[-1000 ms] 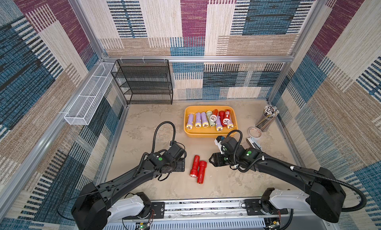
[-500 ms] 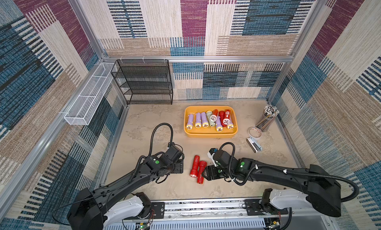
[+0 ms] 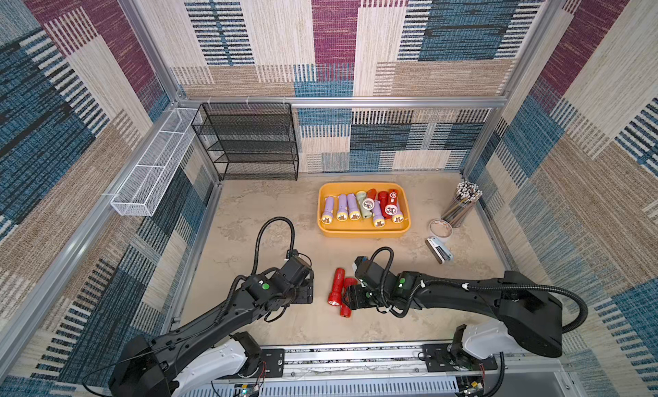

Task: Put the flashlights into the storage boxes
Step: Pick up the flashlight from the center of the board.

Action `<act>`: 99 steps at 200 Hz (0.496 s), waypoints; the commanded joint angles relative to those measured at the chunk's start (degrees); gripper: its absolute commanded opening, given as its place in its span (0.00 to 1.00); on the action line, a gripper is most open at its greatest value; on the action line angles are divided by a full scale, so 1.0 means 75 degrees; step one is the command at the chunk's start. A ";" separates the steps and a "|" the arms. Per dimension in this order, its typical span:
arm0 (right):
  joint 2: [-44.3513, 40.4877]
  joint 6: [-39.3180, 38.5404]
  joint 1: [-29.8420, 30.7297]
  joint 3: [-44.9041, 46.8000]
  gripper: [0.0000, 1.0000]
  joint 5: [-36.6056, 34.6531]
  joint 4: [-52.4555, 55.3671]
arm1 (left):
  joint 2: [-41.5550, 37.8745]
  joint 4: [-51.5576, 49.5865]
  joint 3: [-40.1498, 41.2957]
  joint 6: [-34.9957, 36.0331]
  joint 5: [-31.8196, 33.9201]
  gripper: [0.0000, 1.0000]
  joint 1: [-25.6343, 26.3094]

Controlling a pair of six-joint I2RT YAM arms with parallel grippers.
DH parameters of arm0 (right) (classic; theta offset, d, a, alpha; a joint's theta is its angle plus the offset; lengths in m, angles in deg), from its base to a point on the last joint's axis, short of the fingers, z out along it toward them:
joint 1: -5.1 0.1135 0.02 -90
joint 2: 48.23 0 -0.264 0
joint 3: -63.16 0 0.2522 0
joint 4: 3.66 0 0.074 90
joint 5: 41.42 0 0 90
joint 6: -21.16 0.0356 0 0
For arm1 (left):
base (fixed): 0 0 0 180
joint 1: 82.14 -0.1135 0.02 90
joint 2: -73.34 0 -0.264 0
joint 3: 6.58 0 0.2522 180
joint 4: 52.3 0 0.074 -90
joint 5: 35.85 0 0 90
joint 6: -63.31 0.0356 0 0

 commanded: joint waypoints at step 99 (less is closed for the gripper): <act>0.0740 0.0140 0.0065 -0.0824 0.57 -0.0984 0.1325 | -0.0263 0.0228 0.0368 -0.0109 -0.0022 0.79 -0.0005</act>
